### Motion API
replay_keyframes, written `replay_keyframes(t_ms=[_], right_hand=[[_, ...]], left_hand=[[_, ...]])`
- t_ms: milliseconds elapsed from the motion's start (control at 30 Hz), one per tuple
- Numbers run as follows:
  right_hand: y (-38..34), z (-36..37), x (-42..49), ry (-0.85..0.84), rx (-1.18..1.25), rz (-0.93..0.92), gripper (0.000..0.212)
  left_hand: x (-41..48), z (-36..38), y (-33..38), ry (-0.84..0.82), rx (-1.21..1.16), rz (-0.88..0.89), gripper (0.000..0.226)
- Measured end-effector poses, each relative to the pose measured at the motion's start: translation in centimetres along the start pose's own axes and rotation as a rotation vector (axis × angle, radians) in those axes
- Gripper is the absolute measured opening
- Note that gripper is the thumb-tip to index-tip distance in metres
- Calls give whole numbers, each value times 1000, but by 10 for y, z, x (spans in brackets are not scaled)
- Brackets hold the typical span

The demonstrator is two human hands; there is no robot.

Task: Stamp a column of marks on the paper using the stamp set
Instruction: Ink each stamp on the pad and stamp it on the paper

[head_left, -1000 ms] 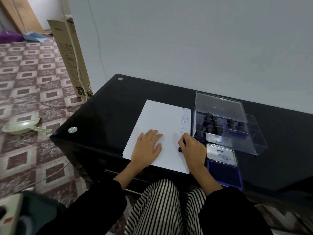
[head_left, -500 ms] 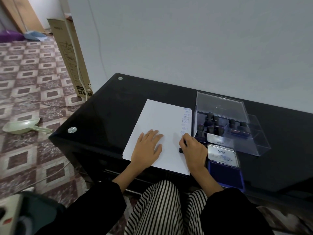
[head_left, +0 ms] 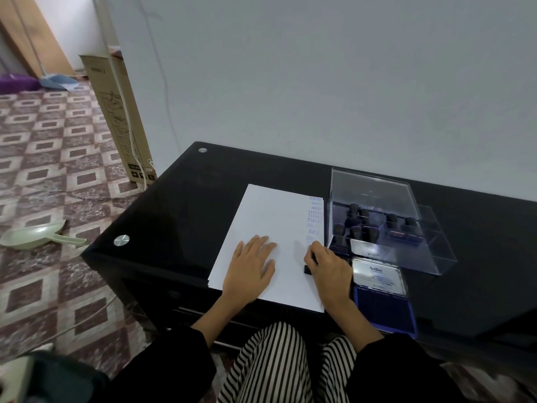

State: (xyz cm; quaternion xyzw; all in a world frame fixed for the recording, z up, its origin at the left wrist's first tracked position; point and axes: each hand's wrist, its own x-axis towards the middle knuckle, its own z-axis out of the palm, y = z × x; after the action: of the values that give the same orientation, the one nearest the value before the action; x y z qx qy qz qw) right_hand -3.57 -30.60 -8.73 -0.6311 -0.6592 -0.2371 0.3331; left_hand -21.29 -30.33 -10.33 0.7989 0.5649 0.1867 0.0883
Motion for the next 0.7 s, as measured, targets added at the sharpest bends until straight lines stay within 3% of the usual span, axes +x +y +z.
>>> replay_keyframes(t_ms=[200, 300, 433, 567, 700], right_hand=[[-4, -10, 3, -191, 33, 64, 28], [-3, -19, 1, -293, 124, 122, 43], [9, -37, -1, -256, 233, 279, 34], [27, -54, 0, -230, 187, 360, 26], [46, -71, -4, -283, 148, 386, 22]], left_hand=[[1, -1, 1, -8, 26, -7, 77], [1, -1, 1, -3, 13, -6, 77], [1, -2, 1, -10, 23, -7, 79], [2, -4, 2, -29, -11, -10, 80], [2, -8, 17, -8, -57, -3, 40]])
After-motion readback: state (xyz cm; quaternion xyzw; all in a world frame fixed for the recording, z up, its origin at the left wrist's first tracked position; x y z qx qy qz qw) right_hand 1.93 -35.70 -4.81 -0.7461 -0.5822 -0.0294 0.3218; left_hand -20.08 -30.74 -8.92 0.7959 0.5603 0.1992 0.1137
